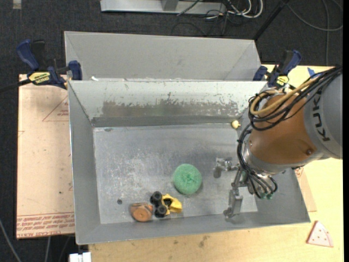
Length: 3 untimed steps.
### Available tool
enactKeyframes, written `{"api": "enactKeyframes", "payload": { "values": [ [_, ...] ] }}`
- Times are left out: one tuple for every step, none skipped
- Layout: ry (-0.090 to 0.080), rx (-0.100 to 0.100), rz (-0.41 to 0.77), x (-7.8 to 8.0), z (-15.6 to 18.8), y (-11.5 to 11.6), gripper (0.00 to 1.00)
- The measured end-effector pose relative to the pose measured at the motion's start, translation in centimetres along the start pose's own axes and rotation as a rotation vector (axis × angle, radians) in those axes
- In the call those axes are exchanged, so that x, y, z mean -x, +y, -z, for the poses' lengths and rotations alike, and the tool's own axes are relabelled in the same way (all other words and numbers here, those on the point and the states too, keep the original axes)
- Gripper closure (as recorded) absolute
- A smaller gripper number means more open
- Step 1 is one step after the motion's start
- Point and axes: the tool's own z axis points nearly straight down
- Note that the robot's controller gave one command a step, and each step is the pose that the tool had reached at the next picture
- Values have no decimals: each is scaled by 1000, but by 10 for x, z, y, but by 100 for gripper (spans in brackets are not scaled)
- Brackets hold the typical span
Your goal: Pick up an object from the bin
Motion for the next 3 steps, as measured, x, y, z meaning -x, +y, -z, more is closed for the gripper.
{"api": "enactKeyframes", "payload": {
  "values": [
    [-7,-1,1,2,4,0,0],
    [-17,-2,-5,44,-36,46,0],
    [-6,1,154,71,-56,74,0]
  ]
}}
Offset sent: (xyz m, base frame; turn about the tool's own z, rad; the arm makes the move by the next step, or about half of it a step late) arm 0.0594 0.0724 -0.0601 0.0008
